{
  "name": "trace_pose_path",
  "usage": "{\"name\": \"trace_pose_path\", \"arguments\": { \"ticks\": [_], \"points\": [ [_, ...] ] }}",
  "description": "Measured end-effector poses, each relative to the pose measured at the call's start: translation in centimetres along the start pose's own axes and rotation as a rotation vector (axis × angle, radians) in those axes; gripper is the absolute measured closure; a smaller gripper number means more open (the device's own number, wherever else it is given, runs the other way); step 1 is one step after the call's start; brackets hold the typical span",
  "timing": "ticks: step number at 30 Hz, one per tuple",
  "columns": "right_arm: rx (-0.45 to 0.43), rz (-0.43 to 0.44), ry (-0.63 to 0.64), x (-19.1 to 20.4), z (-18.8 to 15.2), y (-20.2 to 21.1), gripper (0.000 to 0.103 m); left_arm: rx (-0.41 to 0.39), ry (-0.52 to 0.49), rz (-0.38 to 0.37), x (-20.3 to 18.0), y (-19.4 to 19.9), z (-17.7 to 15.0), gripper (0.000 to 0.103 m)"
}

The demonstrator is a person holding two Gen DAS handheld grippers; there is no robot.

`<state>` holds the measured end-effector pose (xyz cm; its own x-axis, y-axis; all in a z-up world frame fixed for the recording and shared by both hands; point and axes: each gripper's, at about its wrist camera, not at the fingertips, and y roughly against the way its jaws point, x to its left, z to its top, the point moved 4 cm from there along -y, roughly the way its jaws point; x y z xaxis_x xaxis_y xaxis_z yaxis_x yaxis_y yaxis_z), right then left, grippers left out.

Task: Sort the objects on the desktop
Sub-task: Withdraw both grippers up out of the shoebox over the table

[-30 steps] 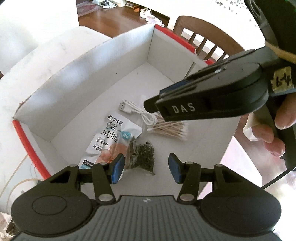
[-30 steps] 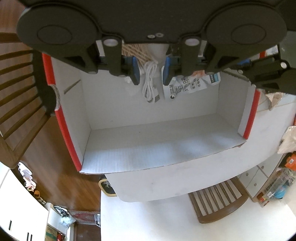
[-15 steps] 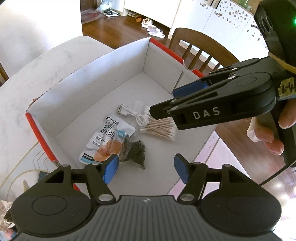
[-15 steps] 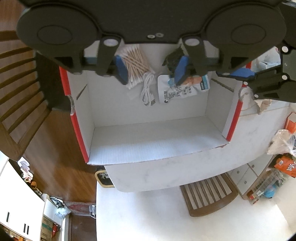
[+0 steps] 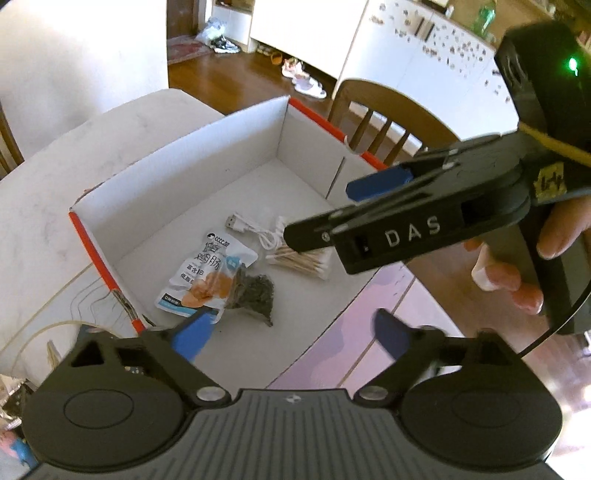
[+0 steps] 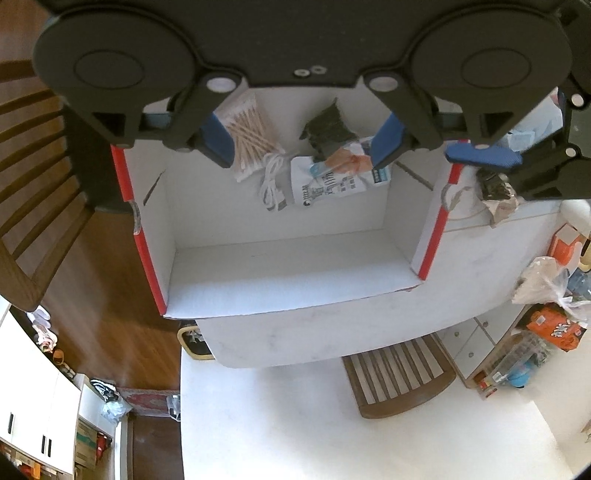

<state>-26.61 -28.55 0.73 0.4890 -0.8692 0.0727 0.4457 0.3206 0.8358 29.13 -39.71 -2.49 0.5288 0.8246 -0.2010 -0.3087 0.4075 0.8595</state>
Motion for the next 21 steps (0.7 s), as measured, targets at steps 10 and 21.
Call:
{"name": "trace_pose_path", "arguments": {
  "ticks": [10,21],
  "points": [
    [-0.024,-0.030,0.000,1.9,-0.6,1.5,0.021,-0.057,0.007,-0.002,0.2,2.4,-1.6,0.000],
    [-0.056,-0.047,-0.010,5.1,-1.6,2.5,0.021,-0.084,-0.025,0.013,0.6,4.8,-3.9,0.000]
  ]
}}
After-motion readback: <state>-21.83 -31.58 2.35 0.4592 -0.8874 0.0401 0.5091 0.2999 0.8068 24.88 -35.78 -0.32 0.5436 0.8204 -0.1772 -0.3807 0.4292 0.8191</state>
